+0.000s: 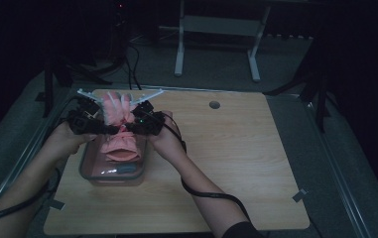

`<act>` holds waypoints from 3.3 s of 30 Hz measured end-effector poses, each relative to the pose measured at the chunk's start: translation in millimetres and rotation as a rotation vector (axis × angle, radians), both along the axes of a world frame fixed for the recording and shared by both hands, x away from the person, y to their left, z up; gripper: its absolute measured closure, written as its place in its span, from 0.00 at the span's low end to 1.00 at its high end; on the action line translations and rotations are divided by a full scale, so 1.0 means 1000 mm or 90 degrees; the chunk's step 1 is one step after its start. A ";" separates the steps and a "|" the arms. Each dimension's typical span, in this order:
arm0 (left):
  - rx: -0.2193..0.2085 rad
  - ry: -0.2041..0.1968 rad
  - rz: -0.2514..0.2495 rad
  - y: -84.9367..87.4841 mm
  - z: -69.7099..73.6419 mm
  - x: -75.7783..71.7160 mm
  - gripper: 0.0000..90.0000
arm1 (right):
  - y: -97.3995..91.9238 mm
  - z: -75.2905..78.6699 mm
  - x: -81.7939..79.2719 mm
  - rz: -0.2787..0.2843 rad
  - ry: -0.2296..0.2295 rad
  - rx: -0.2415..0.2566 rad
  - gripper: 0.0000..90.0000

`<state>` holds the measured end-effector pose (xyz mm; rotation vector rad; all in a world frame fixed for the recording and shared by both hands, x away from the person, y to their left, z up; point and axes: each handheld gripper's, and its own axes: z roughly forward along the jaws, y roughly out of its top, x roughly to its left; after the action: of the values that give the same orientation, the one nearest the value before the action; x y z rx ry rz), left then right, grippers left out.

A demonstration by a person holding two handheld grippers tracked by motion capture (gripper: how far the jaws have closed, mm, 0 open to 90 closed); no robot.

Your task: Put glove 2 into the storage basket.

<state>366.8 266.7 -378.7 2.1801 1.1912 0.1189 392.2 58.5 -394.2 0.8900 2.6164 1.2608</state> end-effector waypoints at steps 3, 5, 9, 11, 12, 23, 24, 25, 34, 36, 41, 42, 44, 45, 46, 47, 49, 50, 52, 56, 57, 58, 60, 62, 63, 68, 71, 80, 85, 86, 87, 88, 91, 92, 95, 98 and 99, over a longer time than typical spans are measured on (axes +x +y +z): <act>0.002 0.010 0.002 0.009 -0.008 0.000 0.73 | 0.011 -0.008 0.001 0.000 0.008 0.002 0.85; 0.003 0.019 0.003 0.012 -0.016 0.001 0.73 | 0.015 -0.016 0.001 0.001 0.016 0.003 0.85; 0.000 0.034 0.001 0.012 -0.034 0.006 0.73 | 0.018 -0.032 0.003 -0.007 0.028 -0.009 0.85; -0.002 0.046 -0.002 0.011 -0.043 0.008 0.73 | 0.018 -0.039 0.004 -0.010 0.035 -0.014 0.85; -0.001 0.050 -0.005 0.011 -0.047 0.010 0.73 | 0.018 -0.045 0.004 -0.011 0.044 -0.017 0.85; -0.012 0.093 -0.007 0.008 -0.088 0.011 0.72 | 0.019 -0.080 0.003 -0.014 0.073 -0.059 0.84; -0.014 0.097 -0.007 0.009 -0.091 0.011 0.72 | 0.019 -0.083 0.003 -0.014 0.076 -0.065 0.84; -0.014 0.097 -0.007 0.009 -0.091 0.011 0.72 | 0.019 -0.083 0.003 -0.014 0.076 -0.065 0.84; -0.011 0.101 0.011 0.007 -0.106 0.013 0.66 | 0.022 -0.095 0.006 -0.020 0.081 -0.090 0.82; -0.006 0.101 0.014 0.007 -0.107 0.014 0.64 | 0.022 -0.096 0.006 -0.020 0.083 -0.091 0.82; 0.000 0.099 0.029 0.008 -0.108 0.015 0.58 | 0.024 -0.097 0.009 -0.023 0.083 -0.100 0.78; 0.000 0.099 0.029 0.008 -0.108 0.015 0.57 | 0.024 -0.097 0.010 -0.024 0.083 -0.100 0.75; 0.001 0.094 0.035 0.010 -0.108 0.016 0.55 | 0.024 -0.096 0.013 -0.028 0.086 -0.096 0.69; 0.004 0.091 0.035 0.010 -0.108 0.017 0.54 | 0.023 -0.096 0.014 -0.027 0.083 -0.098 0.67; 0.004 0.091 0.035 0.010 -0.108 0.017 0.52 | 0.023 -0.096 0.014 -0.027 0.083 -0.098 0.67; 0.014 0.084 0.040 0.009 -0.107 0.017 0.50 | 0.023 -0.094 0.015 -0.028 0.074 -0.102 0.62; 0.023 0.078 0.042 0.009 -0.107 0.018 0.47 | 0.022 -0.093 0.016 -0.028 0.074 -0.104 0.60; 0.028 0.071 0.043 0.009 -0.107 0.018 0.44 | 0.022 -0.093 0.016 -0.029 0.072 -0.102 0.56; 0.026 0.063 0.053 0.009 -0.106 0.019 0.44 | 0.019 -0.089 0.016 -0.035 0.047 -0.091 0.53; 0.017 0.033 0.063 0.008 -0.107 0.019 0.38 | 0.014 -0.079 0.016 -0.011 0.038 -0.053 0.39; 0.017 0.033 0.063 0.008 -0.107 0.019 0.37 | 0.012 -0.077 0.017 0.000 0.045 -0.045 0.34; 0.008 0.026 0.071 0.007 -0.106 0.020 0.35 | 0.010 -0.075 0.017 0.006 0.050 -0.037 0.33; 0.000 0.018 0.065 0.008 -0.104 0.019 0.32 | 0.005 -0.073 0.019 0.014 0.066 -0.010 0.27; -0.012 -0.002 0.086 0.008 -0.102 0.019 0.26 | -0.001 -0.071 0.021 0.016 0.064 0.011 0.23; -0.012 -0.002 0.086 0.008 -0.102 0.019 0.24 | -0.002 -0.070 0.021 0.014 0.058 0.013 0.22; -0.019 -0.074 0.100 0.009 -0.091 0.015 0.16 | -0.014 -0.066 0.022 0.023 0.050 0.033 0.21; -0.029 -0.106 0.099 0.009 -0.080 0.010 0.16 | -0.018 -0.063 0.022 0.028 0.050 0.041 0.21; -0.061 -0.161 0.062 -0.009 -0.055 -0.011 0.16 | -0.034 -0.055 0.017 0.029 0.036 0.048 0.21; -0.054 -0.162 0.015 -0.028 -0.050 -0.021 0.16 | -0.046 -0.053 0.015 0.032 0.028 0.040 0.21; -0.056 -0.160 -0.002 -0.035 -0.049 -0.024 0.16 | -0.049 -0.053 0.015 0.030 0.028 0.040 0.21; -0.062 -0.158 -0.006 -0.038 -0.048 -0.025 0.16 | -0.052 -0.054 0.014 0.029 0.030 0.043 0.21; -0.064 -0.156 -0.016 -0.042 -0.048 -0.026 0.16 | -0.055 -0.054 0.014 0.027 0.031 0.043 0.21; -0.066 -0.161 -0.025 -0.048 -0.046 -0.029 0.16 | -0.066 -0.056 0.012 0.028 0.030 0.039 0.21; -0.073 -0.163 -0.035 -0.054 -0.045 -0.032 0.16 | -0.070 -0.056 0.011 0.028 0.029 0.036 0.21; -0.076 -0.169 -0.061 -0.067 -0.042 -0.038 0.16 | -0.081 -0.058 0.009 0.026 0.029 0.038 0.21; -0.080 -0.171 -0.080 -0.075 -0.041 -0.042 0.16 | -0.094 -0.059 0.006 0.024 0.028 0.037 0.20; -0.083 -0.170 -0.088 -0.079 -0.040 -0.044 0.16 | -0.094 -0.059 0.006 0.024 0.028 0.037 0.20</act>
<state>322.3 187.8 -418.9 2.0496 0.8726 0.2582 398.1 -35.8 -453.5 0.8916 2.6544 1.3480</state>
